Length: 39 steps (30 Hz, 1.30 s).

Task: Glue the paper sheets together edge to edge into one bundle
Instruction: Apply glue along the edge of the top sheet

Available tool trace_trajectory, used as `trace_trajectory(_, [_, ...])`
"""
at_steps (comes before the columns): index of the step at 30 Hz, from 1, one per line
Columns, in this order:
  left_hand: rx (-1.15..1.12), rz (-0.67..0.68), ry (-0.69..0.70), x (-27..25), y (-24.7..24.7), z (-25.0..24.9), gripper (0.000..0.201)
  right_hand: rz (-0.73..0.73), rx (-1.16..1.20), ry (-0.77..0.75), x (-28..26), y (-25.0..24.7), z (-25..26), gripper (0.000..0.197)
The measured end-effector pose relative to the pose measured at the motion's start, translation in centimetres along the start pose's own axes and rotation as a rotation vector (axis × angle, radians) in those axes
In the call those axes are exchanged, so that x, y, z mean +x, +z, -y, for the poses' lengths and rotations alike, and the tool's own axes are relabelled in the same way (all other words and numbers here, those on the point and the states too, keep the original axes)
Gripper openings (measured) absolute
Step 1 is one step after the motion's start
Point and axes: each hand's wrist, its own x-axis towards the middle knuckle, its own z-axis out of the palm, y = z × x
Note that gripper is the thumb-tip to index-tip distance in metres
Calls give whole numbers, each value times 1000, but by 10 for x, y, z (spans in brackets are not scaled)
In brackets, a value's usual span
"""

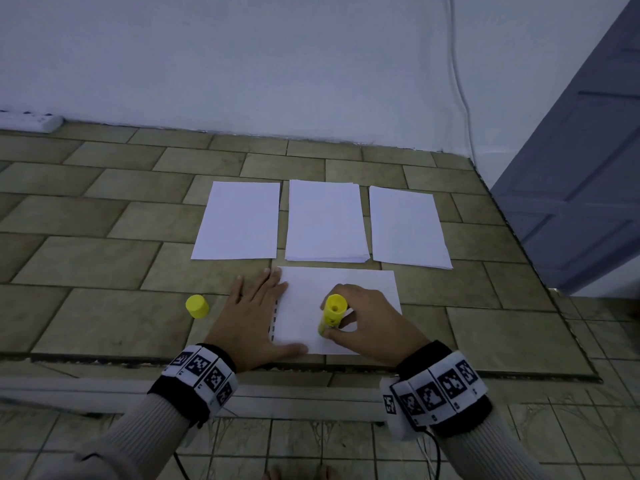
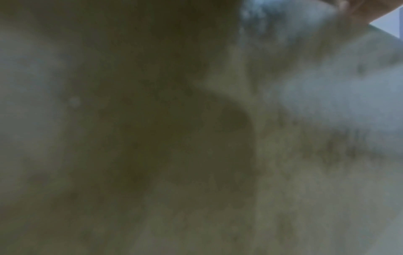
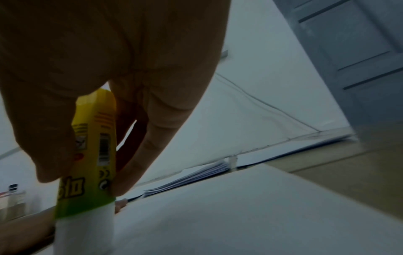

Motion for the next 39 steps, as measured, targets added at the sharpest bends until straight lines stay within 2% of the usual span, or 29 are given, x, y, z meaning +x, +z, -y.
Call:
trace_trajectory(10, [47,40,-17,0,-1,-1,129,-51,26,58,-35,-41,-30,18])
trace_trajectory(16, [16,26,-13,0,0,0,129,-75,-29,129,-48,-60,-39,29])
trace_trajectory(23, [34,39,-16,1,0,0,128,-78,-53,154,-52,-67,-45,19])
trace_trajectory(31, [23,23,-9,0,1,0,125,-24,86,12,-11,-16,-5,28])
trace_trajectory(39, [0,-57,44,2,11,6,127,124,-30,-57,30,28,22,33])
